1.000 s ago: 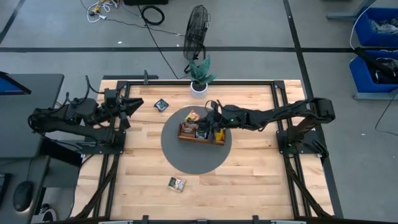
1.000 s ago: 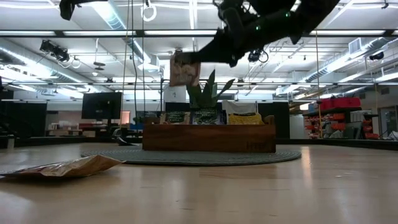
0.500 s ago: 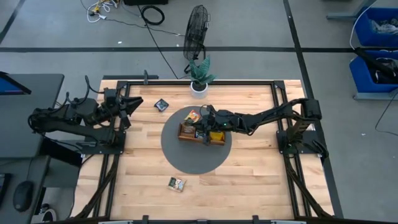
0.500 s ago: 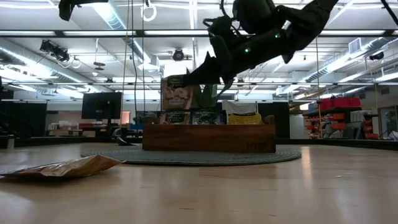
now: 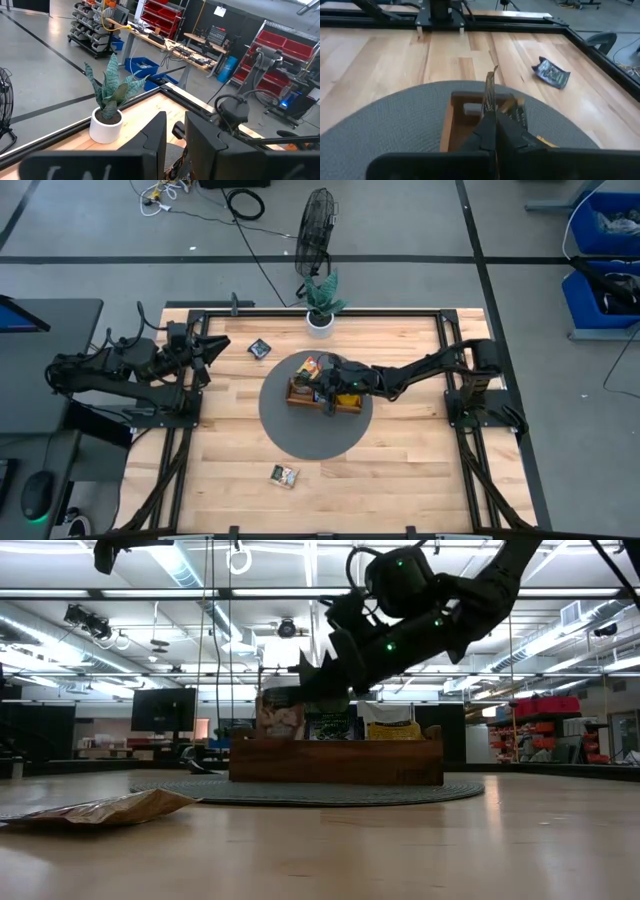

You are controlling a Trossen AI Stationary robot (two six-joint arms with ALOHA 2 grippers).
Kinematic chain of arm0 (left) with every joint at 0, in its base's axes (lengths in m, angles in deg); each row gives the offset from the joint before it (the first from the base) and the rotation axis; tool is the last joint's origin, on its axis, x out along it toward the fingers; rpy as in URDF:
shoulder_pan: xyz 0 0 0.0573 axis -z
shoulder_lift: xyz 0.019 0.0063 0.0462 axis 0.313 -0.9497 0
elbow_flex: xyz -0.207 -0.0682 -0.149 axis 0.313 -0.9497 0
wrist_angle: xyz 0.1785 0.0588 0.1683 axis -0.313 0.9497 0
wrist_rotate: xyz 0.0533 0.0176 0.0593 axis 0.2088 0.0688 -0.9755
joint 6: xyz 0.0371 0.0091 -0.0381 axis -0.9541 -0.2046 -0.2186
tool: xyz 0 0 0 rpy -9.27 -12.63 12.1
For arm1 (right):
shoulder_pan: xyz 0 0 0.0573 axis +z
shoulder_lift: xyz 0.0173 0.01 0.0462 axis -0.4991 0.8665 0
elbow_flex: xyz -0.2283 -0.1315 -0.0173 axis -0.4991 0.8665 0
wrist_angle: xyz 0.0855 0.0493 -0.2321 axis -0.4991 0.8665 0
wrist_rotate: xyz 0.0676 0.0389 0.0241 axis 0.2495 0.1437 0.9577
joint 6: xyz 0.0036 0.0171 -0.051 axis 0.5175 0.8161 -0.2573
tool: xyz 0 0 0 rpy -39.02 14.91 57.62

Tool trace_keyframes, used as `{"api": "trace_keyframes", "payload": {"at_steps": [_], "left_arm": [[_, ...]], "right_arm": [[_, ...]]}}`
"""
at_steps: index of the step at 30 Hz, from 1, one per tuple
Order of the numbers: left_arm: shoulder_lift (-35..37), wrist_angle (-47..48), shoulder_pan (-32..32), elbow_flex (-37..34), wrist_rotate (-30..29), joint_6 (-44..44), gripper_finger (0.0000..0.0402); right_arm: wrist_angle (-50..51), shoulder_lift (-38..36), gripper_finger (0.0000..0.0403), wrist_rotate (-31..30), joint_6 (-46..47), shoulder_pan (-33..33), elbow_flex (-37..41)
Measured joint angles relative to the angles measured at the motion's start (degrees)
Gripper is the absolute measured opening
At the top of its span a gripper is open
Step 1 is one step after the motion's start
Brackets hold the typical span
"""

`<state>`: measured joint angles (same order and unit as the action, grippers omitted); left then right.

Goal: Pick & Place Tea
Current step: Put the brown tea bag into the left section of the wooden organizer

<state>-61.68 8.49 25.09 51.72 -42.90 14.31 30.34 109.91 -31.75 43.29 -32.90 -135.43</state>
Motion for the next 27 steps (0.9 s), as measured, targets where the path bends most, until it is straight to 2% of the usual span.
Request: {"api": "trace_keyframes", "payload": {"at_steps": [19,27], "left_arm": [[0.00,0.00,0.02,0.02,0.02,0.18,0.0071],[0.00,0.02,0.00,0.02,0.04,1.24,0.0071]], "right_arm": [[1.61,0.60,0.0000,-0.02,-0.07,-0.64,0.00],[1.21,3.26,0.0005,-0.07,0.63,-0.98,-1.17]]}}
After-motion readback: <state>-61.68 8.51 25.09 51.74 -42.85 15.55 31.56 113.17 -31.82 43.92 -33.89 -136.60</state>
